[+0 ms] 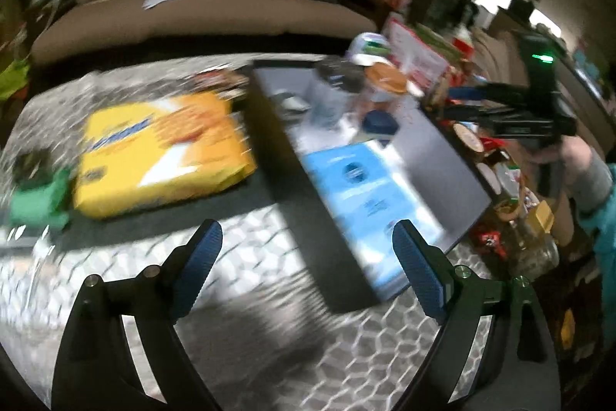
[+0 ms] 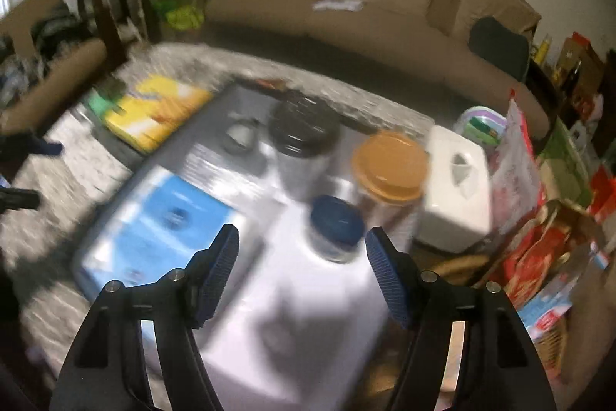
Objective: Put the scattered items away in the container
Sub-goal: 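Move both tools to the green wipes pack and black tissue pack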
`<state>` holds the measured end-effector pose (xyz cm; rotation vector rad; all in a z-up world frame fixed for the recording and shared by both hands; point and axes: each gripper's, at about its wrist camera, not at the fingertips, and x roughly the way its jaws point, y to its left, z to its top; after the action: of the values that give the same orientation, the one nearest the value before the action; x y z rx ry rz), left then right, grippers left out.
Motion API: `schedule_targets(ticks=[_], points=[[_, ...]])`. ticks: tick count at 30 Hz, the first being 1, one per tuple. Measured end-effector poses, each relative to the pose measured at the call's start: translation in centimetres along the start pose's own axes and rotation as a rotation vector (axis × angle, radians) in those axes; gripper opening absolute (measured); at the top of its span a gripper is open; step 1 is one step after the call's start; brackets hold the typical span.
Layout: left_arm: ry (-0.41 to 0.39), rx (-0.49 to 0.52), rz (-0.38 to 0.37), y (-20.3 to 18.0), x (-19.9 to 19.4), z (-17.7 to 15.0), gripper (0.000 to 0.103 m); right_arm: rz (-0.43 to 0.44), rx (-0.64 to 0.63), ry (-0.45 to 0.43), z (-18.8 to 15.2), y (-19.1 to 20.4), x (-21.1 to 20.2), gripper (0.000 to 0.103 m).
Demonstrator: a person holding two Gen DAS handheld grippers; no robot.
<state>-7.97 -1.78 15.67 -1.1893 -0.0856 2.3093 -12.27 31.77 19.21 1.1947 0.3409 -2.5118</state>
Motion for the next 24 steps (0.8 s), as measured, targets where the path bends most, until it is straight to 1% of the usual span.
schedule_targets(ticks=[1, 3, 5, 8, 10, 13, 18, 20, 21, 24], points=[[0.000, -0.018, 0.022, 1.0, -0.5, -0.5, 0.089, 0.029, 0.026, -0.016, 0.2, 1.0, -0.5, 0.075], [-0.003, -0.048, 0.068, 3.1, -1.7, -1.7, 0.089, 0.080, 0.054, -0.024, 0.6, 2.4, -0.8, 0.076], [-0.006, -0.088, 0.113, 5.5, -3.0, -2.7, 0.089, 0.112, 0.077, -0.028, 1.2, 4.1, -0.8, 0.076], [-0.027, -0.145, 0.150, 8.8, -5.2, -4.1, 0.089, 0.171, 0.104, -0.042, 2.2, 7.0, -0.2, 0.076], [-0.057, -0.185, 0.172, 11.3, -6.9, -5.0, 0.089, 0.201, 0.112, -0.044, 2.9, 9.1, 0.2, 0.076], [-0.090, -0.246, 0.216, 15.1, -8.8, -6.1, 0.089, 0.254, 0.139, -0.051, 4.0, 11.8, 2.0, 0.076], [-0.138, -0.330, 0.328, 21.7, -10.8, -7.2, 0.089, 0.338, 0.169, -0.033, 6.3, 17.2, 5.5, 0.076], [-0.155, -0.343, 0.355, 23.5, -11.0, -7.2, 0.089, 0.363, 0.181, -0.028, 7.4, 19.3, 7.0, 0.076], [-0.162, -0.335, 0.363, 24.3, -10.9, -7.1, 0.089, 0.377, 0.190, -0.026, 7.9, 20.3, 7.8, 0.076], [-0.165, -0.285, 0.432, 26.3, -9.9, -6.1, 0.089, 0.415, 0.231, -0.029, 9.8, 23.1, 10.2, 0.080]])
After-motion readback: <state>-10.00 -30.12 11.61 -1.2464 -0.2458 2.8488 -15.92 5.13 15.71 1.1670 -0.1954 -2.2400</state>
